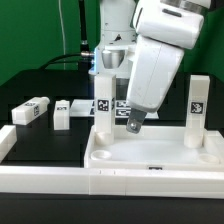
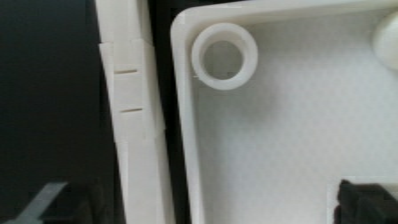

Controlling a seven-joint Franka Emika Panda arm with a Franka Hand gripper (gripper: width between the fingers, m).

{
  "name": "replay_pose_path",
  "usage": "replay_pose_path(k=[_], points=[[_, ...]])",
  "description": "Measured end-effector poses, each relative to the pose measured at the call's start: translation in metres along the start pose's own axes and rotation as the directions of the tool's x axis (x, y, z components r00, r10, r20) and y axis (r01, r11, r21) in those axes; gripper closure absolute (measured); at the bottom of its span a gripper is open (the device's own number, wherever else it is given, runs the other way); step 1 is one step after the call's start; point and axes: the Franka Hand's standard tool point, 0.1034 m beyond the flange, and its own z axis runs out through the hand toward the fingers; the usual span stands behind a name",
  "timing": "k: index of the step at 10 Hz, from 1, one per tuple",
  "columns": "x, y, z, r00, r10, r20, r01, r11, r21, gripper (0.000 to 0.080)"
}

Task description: Assemble desk

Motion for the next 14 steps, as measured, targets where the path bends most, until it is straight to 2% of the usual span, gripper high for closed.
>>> replay_pose_path(k=[2, 3, 5, 9, 10, 12, 14], points=[[-0.002, 0.000, 0.001, 1.000, 0.022, 0.001, -0.022, 1.000, 0.001, 0.0151], [-0.013, -0.001, 0.001, 0.995, 0.099, 0.012, -0.099, 0.994, 0.035, 0.0151], [-0.035, 0.004, 0.001, 0.954, 0.296, 0.034, -0.298, 0.952, 0.068, 0.0151], [-0.036, 0.003, 0.002, 0.855, 0.516, 0.050, -0.518, 0.853, 0.059, 0.0151], [-0.042, 0.002, 0.004, 0.814, 0.578, 0.058, -0.581, 0.812, 0.060, 0.0151], [-0.056, -0.002, 0.007, 0.683, 0.726, 0.079, -0.730, 0.681, 0.056, 0.0151], [-0.053, -0.002, 0.008, 0.574, 0.814, 0.086, -0.819, 0.573, 0.044, 0.0151]])
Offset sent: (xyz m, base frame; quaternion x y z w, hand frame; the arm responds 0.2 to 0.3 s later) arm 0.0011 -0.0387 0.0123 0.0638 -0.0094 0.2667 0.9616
